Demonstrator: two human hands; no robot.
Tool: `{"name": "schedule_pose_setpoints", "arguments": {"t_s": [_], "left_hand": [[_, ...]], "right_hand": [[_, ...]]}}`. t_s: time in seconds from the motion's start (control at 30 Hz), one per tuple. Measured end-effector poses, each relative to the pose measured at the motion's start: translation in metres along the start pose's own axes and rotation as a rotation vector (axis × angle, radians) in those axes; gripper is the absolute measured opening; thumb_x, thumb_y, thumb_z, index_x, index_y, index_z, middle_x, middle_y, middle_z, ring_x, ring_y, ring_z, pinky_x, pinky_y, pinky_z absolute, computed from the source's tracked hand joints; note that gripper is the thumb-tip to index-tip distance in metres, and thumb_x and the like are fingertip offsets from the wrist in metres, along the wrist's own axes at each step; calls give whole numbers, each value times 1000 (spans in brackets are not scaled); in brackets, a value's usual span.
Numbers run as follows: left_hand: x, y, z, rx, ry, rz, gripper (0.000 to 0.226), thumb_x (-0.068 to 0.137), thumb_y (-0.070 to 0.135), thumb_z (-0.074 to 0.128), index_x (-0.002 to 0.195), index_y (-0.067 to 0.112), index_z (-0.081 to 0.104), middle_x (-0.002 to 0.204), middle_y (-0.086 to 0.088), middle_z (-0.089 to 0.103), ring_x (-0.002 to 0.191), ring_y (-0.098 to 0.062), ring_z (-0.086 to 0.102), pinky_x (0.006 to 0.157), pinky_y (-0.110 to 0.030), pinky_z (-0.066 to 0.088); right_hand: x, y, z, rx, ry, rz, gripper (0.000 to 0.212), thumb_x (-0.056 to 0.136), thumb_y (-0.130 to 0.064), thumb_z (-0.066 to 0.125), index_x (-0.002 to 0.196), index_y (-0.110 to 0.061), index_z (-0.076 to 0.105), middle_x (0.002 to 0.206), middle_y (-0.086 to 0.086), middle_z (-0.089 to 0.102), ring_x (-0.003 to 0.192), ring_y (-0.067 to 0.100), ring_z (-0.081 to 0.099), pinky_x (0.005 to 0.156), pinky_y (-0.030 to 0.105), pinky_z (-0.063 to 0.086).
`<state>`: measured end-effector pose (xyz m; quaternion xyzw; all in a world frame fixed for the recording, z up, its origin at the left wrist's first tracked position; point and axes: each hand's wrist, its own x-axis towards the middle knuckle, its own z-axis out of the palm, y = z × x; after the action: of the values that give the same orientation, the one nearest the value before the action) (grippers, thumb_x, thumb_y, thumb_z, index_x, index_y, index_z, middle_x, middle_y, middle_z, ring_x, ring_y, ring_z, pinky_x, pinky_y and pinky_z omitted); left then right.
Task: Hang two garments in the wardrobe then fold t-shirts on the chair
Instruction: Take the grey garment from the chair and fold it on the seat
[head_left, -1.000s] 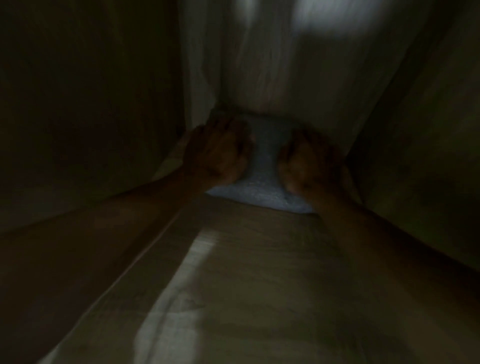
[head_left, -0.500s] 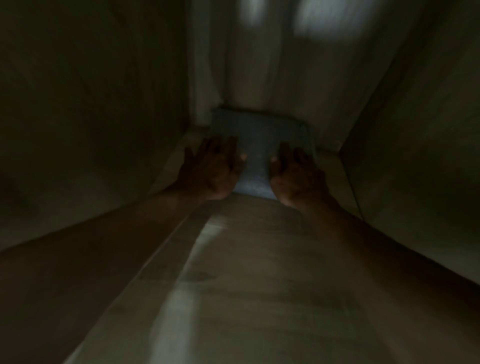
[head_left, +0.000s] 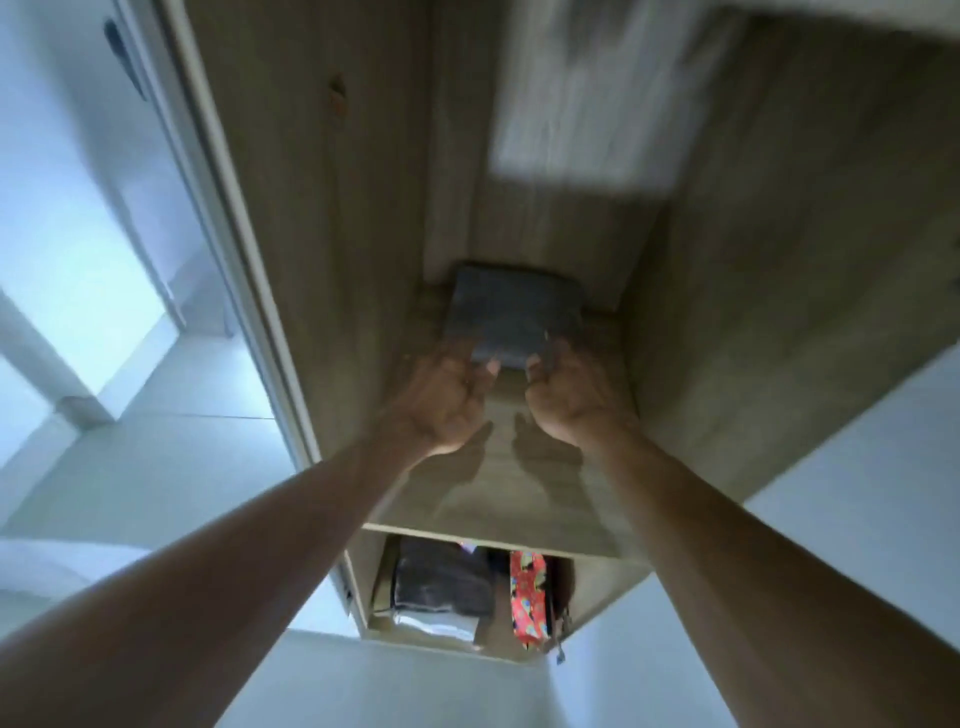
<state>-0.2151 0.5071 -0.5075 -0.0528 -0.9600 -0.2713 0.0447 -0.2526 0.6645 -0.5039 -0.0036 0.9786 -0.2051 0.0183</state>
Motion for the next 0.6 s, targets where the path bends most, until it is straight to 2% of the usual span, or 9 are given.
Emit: {"name": "schedule_pose_setpoints", "arguments": {"t_s": [0.03, 0.1, 0.17, 0.23, 0.37, 0.5, 0.6], "left_hand": [[-21, 9, -18, 3, -3, 11, 43, 107, 34, 36, 141, 11, 50, 135, -16, 60, 127, -34, 52, 96, -26, 29], [-56, 21, -50, -9, -7, 24, 48, 105, 42, 35, 140, 12, 52, 137, -14, 60, 128, -33, 53, 101, -28, 35], [-84, 29, -82, -40, -16, 12, 59, 99, 52, 30, 139, 16, 53, 141, -11, 58, 129, -32, 54, 105, -37, 44], [-112, 37, -116, -63, -10, -7, 58, 99, 54, 30, 137, 18, 55, 140, -10, 59, 127, -31, 57, 103, -42, 48], [-167, 53, -175, -53, 48, -82, 45, 103, 41, 42, 139, 15, 55, 142, -9, 57, 130, -26, 54, 106, -37, 42], [-227, 46, -223, -19, 70, -222, 48, 103, 46, 40, 140, 17, 52, 143, -7, 55, 131, -24, 52, 109, -41, 41], [-283, 34, -255, -8, 136, -340, 48, 103, 45, 41, 140, 16, 52, 144, -7, 54, 133, -24, 50, 111, -44, 39]], "right_hand": [[-18, -7, -12, 11, -7, -4, 54, 107, -34, 31, 158, -16, 24, 163, 12, 27, 148, 30, 29, 117, 34, 26], [-48, -21, -33, -5, -48, -2, 51, 106, -34, 30, 155, -19, 31, 163, 10, 29, 145, 29, 34, 115, 35, 31], [-76, -40, -59, -19, -90, -17, 49, 104, -34, 30, 151, -20, 39, 164, 4, 27, 145, 28, 36, 114, 34, 32], [-103, -65, -89, -12, -109, -42, 46, 104, -32, 31, 147, -22, 44, 164, 2, 28, 144, 27, 36, 113, 33, 33], [-151, -111, -131, 46, -192, -78, 48, 103, -34, 34, 149, -20, 41, 159, 3, 35, 142, 27, 38, 111, 33, 34], [-198, -157, -151, 70, -282, -181, 52, 105, -36, 33, 155, -20, 31, 162, 8, 32, 147, 27, 34, 114, 35, 30], [-233, -191, -158, 67, -349, -307, 49, 106, -31, 33, 153, -16, 33, 158, 11, 38, 142, 28, 39, 108, 31, 34]]}}
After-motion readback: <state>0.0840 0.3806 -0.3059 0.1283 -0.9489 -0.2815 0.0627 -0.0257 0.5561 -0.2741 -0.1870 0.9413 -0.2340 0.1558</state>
